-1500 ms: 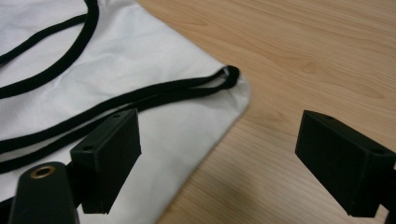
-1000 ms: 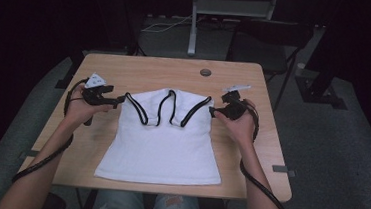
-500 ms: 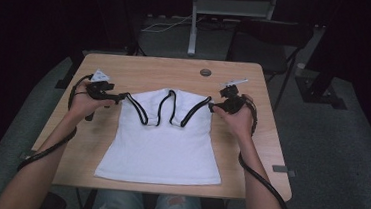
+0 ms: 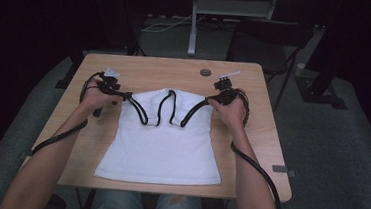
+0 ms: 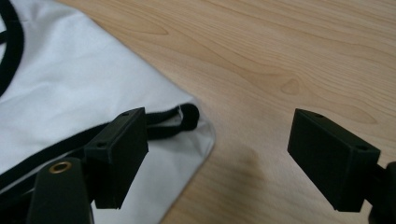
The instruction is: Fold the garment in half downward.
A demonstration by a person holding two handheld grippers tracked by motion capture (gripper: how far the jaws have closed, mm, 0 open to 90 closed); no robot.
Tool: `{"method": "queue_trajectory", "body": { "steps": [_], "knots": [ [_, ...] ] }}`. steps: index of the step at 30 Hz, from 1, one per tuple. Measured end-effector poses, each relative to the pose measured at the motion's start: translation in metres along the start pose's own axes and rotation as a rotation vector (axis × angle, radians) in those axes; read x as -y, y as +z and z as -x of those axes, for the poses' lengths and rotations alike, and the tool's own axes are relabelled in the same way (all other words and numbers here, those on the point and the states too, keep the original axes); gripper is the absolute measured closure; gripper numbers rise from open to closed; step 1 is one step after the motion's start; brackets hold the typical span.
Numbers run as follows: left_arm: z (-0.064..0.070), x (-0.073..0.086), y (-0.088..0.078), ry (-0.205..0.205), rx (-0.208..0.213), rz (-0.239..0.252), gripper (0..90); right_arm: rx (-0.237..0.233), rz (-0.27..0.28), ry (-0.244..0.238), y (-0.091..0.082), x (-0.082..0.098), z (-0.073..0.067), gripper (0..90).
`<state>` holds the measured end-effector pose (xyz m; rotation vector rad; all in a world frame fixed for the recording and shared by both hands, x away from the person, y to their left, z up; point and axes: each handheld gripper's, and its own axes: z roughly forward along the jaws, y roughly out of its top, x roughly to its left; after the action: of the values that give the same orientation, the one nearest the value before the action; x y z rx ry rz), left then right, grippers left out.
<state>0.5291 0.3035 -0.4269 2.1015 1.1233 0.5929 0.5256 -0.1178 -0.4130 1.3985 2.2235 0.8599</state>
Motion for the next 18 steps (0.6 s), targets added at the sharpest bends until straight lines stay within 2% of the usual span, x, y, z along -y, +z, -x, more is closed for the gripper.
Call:
{"method": "queue_trajectory", "body": {
  "steps": [2, 4, 10, 13, 17, 18],
  "knots": [
    [0.001, 0.001, 0.004, -0.003, 0.004, -0.009, 30.8, 0.003, -0.006, 0.009, 0.005, -0.003, -0.002, 19.7],
    [0.001, 0.001, 0.006, -0.008, 0.005, -0.012, 30.9, 0.014, -0.013, 0.005, 0.01, -0.005, -0.004, 24.3],
    [0.0, 0.001, 0.01, -0.027, 0.007, -0.014, 31.3, 0.038, -0.045, -0.006, 0.019, -0.004, -0.006, 26.7],
    [0.0, 0.001, 0.01, -0.032, 0.015, -0.009, 35.5, 0.037, -0.042, 0.005, 0.021, -0.002, -0.004, 29.9],
    [0.003, 0.001, 0.011, -0.038, 0.034, 0.006, 44.4, 0.026, -0.03, -0.027, 0.021, -0.001, -0.007, 44.6],
    [0.003, 0.002, 0.011, -0.043, 0.042, 0.008, 47.8, 0.013, -0.027, -0.02, 0.021, 0.0, -0.007, 49.4]
  ]
}}
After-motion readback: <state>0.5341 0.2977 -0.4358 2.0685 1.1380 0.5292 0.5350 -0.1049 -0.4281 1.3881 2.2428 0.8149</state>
